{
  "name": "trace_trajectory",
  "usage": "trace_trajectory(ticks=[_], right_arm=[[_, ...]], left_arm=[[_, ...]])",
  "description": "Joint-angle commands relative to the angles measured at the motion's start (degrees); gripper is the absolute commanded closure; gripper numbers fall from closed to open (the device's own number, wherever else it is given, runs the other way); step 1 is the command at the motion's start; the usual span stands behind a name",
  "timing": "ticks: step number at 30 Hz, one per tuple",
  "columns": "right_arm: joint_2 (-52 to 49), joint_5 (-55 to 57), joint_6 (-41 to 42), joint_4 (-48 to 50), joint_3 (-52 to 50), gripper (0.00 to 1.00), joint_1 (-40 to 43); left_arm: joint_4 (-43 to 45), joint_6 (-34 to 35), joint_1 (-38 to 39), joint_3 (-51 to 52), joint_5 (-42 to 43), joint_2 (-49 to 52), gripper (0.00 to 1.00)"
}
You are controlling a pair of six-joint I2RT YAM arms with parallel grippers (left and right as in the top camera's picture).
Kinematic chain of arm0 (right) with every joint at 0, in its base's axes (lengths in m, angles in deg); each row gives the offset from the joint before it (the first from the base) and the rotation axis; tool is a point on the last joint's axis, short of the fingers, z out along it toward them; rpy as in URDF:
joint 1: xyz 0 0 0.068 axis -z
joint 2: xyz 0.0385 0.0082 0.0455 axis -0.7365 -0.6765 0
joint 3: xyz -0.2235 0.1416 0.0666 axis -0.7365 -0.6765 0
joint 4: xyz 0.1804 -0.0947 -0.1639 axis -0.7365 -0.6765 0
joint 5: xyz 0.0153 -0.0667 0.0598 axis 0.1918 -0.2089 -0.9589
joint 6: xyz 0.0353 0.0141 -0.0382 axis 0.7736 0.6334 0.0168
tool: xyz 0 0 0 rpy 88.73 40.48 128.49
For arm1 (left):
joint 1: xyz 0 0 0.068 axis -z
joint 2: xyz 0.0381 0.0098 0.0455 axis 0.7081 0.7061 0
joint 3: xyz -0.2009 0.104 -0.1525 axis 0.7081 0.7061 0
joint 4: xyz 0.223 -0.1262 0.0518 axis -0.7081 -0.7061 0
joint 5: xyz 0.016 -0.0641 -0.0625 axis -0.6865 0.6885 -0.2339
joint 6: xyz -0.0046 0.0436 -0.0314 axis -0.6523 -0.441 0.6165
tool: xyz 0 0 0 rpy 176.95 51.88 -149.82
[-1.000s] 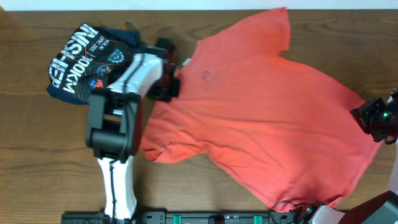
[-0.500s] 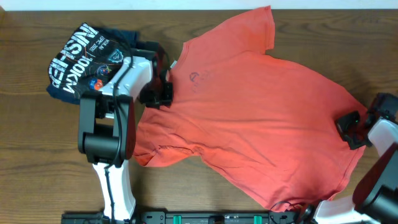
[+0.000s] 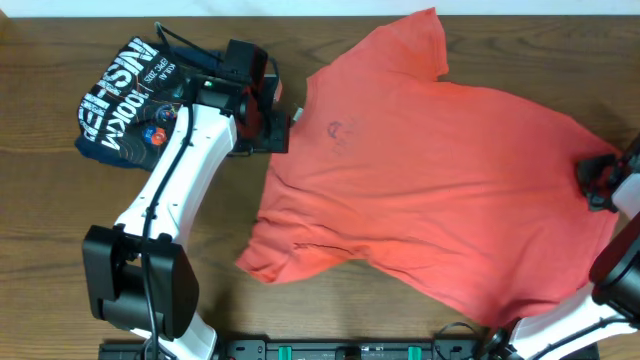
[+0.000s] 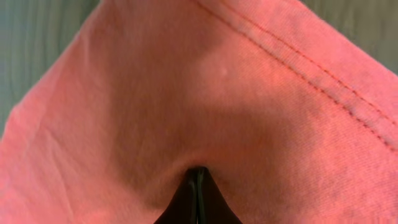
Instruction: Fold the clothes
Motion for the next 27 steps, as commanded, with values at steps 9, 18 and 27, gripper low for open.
trace_trajectory(ticks=[9, 18, 27], right_arm=[[1.27, -24.35, -15.04, -18.45, 18.64, 0.83, 8.15], [21.0, -31.91, -17.81, -38.1, 19.61, 0.83, 8.72], [38.62, -29.77, -22.67, -54.36, 19.61, 0.78, 6.03]], left_arm=[[3.43, -7.04, 4.61, -0.39, -0.48, -0.09, 0.3], [12.79, -16.04, 7.85, -0.33, -0.46, 7.74, 0.46], [19.26, -17.97, 7.67, -0.33, -1.92, 20.9, 0.92]])
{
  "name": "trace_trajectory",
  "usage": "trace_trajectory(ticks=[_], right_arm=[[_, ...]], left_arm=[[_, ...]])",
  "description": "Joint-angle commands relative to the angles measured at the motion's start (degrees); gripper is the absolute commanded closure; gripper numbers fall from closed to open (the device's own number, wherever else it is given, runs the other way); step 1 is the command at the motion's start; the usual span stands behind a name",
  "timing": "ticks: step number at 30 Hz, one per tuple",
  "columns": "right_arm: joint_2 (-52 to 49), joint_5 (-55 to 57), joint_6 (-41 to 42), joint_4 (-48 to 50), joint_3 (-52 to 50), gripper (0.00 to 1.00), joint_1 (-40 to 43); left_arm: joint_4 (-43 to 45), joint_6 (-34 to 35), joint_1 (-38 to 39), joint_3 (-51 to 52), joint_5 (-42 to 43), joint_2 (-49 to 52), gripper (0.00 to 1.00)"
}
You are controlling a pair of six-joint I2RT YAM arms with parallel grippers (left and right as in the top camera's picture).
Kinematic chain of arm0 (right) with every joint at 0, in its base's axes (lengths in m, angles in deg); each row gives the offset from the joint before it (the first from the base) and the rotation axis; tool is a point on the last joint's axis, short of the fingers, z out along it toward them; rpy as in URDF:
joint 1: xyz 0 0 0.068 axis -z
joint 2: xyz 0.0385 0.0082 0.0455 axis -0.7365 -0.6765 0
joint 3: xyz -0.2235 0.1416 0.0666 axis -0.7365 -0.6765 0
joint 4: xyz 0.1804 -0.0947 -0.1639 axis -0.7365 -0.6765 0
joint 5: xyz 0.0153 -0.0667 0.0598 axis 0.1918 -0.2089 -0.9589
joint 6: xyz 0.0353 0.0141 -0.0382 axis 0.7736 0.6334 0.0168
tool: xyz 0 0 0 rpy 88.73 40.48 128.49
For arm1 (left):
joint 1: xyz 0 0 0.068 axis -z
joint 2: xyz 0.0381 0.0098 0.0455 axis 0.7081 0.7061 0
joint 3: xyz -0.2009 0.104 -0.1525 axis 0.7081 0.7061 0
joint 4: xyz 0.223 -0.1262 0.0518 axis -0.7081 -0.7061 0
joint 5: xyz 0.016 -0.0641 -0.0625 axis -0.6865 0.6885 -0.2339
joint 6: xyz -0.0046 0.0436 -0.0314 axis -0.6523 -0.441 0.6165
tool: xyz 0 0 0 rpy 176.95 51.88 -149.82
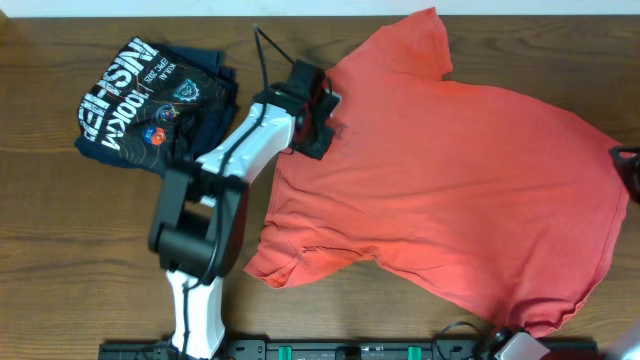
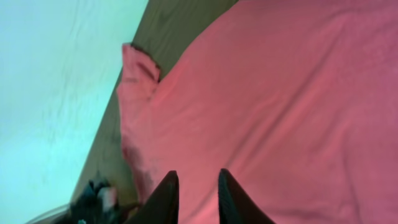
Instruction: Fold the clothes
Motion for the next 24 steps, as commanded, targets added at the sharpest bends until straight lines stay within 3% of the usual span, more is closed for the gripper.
trace_trajectory(ticks=[1, 6, 11, 15, 19, 23, 24], right_arm=[[4.5, 1.53, -3.65, -3.39, 0.66, 0.78, -0.85], [6.62, 7.39, -5.07, -9.35, 0.55, 0.78, -2.51], [6.49, 12.5, -4.94, -9.62, -1.49, 0.78, -4.85], [6.49, 14.84, -3.91, -4.66, -7.82, 0.77, -6.4], [6.05, 18.78, 0.31, 2.67, -17.62, 0.77, -6.67], [3.5, 18.82, 4.15, 11.21, -28.48, 0.84, -6.67], [2.36, 18.73, 5.14, 14.75, -31.5, 0.85, -6.67]], left_arm=[[0.2, -1.75, -0.37, -0.22, -2.86, 2.58, 0.93], [-2.32, -0.33, -1.51, -0.11, -9.53, 5.31, 0.94], [-9.11, 8.0, -6.69, 0.94, -16.22, 8.2, 0.94], [-9.64, 12.24, -12.72, 4.02, -16.02, 8.66, 0.94], [-10.29, 12.72, -16.46, 4.02, -10.73, 8.26, 0.94], [-10.32, 12.66, -17.03, 3.98, -4.96, 4.85, 0.93], [-10.29, 12.52, -16.79, 3.93, -4.2, 3.45, 0.89]])
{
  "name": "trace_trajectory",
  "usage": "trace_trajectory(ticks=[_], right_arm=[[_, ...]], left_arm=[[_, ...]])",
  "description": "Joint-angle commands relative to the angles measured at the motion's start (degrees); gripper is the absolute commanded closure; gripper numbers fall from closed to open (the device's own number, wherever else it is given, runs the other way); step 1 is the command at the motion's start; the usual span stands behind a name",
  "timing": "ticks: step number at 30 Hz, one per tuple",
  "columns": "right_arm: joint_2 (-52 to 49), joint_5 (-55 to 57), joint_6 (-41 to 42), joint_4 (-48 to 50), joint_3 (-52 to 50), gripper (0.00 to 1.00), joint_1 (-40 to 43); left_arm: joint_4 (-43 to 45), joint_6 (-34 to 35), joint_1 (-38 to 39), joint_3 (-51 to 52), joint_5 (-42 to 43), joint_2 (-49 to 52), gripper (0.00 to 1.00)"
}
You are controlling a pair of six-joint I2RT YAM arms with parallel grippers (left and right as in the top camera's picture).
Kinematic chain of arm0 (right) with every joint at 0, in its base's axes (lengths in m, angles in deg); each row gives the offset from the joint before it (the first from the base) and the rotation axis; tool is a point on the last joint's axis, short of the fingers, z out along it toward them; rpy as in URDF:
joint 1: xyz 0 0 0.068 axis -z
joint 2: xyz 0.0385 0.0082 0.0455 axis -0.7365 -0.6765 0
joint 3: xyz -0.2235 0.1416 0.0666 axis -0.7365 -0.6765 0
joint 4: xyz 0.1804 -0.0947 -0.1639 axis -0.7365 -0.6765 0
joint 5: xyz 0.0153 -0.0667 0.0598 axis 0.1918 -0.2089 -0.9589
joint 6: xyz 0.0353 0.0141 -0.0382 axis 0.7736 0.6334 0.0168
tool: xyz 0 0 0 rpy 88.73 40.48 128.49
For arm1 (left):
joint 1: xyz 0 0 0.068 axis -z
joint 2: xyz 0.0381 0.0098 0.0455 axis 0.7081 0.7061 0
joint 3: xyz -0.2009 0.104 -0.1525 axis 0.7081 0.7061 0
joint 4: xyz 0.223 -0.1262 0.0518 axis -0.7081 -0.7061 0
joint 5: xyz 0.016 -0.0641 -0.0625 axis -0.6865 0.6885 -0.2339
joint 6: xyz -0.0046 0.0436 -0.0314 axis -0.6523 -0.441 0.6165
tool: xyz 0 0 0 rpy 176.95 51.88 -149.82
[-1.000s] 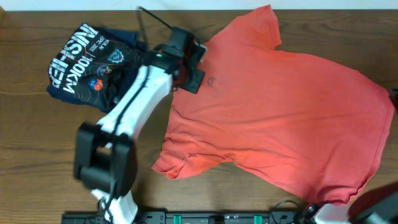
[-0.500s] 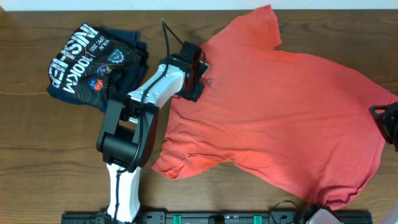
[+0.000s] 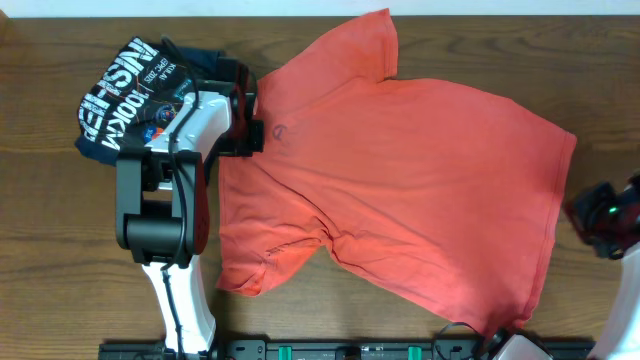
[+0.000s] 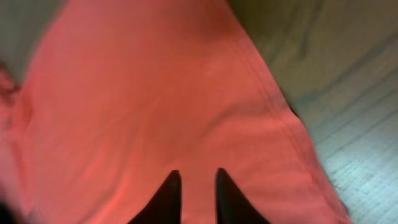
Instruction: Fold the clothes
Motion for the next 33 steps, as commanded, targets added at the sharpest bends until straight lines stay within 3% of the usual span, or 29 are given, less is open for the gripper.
trace_trajectory(ticks=[1, 2, 4, 7, 14, 19, 26, 30, 33], right_arm=[[-3.34, 1.2, 4.92, 7.78, -8.48, 0.87, -0.66], [-4.42, 0.24, 4.85, 11.39, -10.47, 0.89, -0.7], [-7.23, -2.21, 4.98, 19.39, -14.64, 0.93, -0.7], [-12.17, -2.54, 8.39, 28.3, -18.45, 0.98, -0.7], [-26.69, 2.03, 15.74, 44.68, -19.93, 0.99, -0.66], [-33.79, 7.28, 20.74, 51.45, -15.69, 0.99, 0.31], [-37.31, 7.13, 15.26, 45.2, 3.69, 0.98, 0.57], [-36.63, 3.87, 10.88, 33.62, 15.32, 0.89, 2.05], [-34.77, -6.16, 5.7, 25.79, 21.86, 0.81, 4.09]], left_arm=[[-1.31, 1.03, 0.26, 3.61, 1.46, 0.22, 0.86], [-1.31, 1.01, 0.68, 3.61, 1.57, -1.57, 0.83], [-1.33, 1.01, 1.6, 3.61, 1.57, -5.42, 0.65], [-1.33, 1.03, 2.91, 3.61, 1.57, -10.99, 0.51], [-1.53, 1.03, 6.6, 3.61, 1.55, -21.51, 0.43], [-2.25, 1.03, 8.72, 3.61, 1.55, -24.96, 0.4], [-2.58, 1.03, 10.27, 3.63, 1.55, -25.38, 0.39], [-2.58, 1.01, 11.19, 3.63, 1.55, -25.27, 0.38], [-2.34, -0.44, 11.69, 3.63, 1.55, -24.79, 0.35]])
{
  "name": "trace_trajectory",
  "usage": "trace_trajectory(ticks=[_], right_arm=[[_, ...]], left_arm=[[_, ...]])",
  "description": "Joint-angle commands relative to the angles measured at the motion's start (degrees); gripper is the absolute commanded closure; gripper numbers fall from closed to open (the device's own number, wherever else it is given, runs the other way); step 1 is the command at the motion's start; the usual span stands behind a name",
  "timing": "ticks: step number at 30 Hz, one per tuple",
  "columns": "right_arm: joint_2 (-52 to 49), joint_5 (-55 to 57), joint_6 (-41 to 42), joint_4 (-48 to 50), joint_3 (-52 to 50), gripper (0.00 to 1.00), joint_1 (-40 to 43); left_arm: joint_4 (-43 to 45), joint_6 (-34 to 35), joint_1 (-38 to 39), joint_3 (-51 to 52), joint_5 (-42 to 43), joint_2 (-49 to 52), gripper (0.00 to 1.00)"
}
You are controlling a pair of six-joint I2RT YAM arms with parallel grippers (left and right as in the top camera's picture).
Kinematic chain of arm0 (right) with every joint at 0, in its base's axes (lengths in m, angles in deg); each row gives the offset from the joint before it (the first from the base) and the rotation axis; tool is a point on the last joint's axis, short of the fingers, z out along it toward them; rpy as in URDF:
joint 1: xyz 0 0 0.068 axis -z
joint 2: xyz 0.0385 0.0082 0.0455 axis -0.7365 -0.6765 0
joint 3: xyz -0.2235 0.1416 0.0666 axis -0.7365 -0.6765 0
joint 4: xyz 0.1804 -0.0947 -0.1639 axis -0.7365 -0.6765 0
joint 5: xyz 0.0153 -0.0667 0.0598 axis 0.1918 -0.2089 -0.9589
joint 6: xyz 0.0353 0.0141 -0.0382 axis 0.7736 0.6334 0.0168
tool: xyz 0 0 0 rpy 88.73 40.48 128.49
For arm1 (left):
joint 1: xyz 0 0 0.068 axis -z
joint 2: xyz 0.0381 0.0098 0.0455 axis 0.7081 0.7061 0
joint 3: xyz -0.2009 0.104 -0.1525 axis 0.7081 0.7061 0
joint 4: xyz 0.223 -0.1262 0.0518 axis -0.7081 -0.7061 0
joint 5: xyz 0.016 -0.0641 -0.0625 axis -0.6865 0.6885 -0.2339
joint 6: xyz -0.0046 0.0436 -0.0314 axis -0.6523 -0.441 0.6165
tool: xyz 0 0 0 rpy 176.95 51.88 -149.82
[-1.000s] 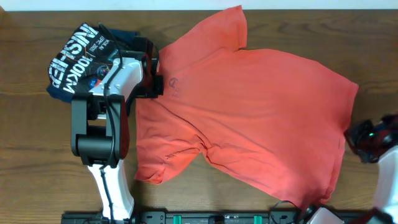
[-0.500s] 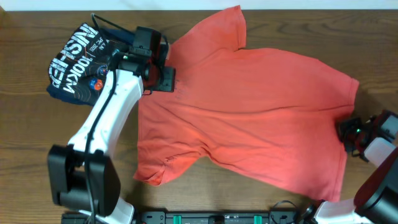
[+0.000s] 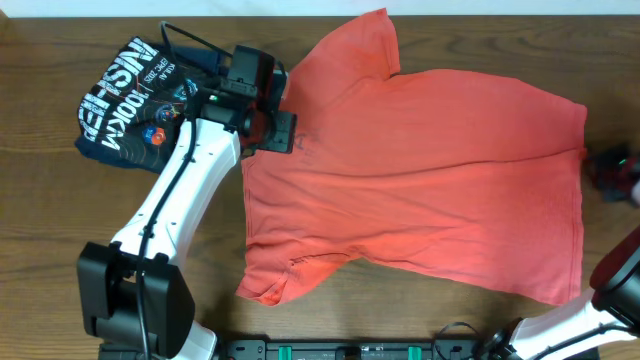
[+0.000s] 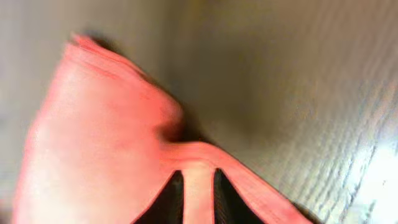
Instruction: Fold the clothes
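Note:
An orange T-shirt (image 3: pixel 430 190) lies spread flat across the table, neck to the left and hem to the right. My left gripper (image 3: pixel 280 128) sits at the neck opening and holds the collar; its fingertips are hidden under the wrist. At the table's right edge, blurred, my right gripper (image 3: pixel 606 168) is at the hem. In the right wrist view its two dark fingers (image 4: pixel 176 190) stand apart with the hem's edge (image 4: pixel 198 180) lying in the gap, and bare wood (image 4: pixel 298 93) lies beyond.
A folded dark navy printed shirt (image 3: pixel 135 95) lies at the back left, close beside my left arm (image 3: pixel 180 200). A black rail (image 3: pixel 350 350) runs along the front edge of the table.
The left gripper has moved a little to the right with the collar. The shirt now lies squarer and further right. The right gripper has gone from beside the hem's lower part to its upper edge.
At first the right gripper was shut on the hem and the left at the collar. Then the right was open and the left further right. Then the shirt lay shifted left, slanted. Now it lies spread and squarer.

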Motion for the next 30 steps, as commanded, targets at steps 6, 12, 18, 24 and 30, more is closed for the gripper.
trace_trajectory(ticks=[6, 12, 18, 24, 30], right_arm=[[9.18, -18.73, -7.58, -15.04, 9.01, 0.8, 3.37], [15.06, -18.73, -11.78, -25.27, 9.01, 0.8, 0.59], [17.16, -18.67, -12.92, -29.07, 9.01, 0.79, -1.92], [17.09, -12.68, -13.7, -30.45, 8.68, 0.78, -5.29], [15.67, 1.84, -7.74, -20.59, 3.26, 0.76, -12.83]], left_arm=[[5.53, -5.51, 0.66, -0.52, 0.17, 5.68, 0.37], [5.7, -6.19, 0.66, -0.52, 0.17, 15.32, 0.68], [-0.15, -6.14, -0.2, -0.52, -3.04, 23.06, 0.87], [-6.88, 0.37, -4.63, -0.11, -8.07, 26.69, 0.93], [-8.61, 1.81, -8.15, 1.05, -3.67, 26.32, 0.89]])
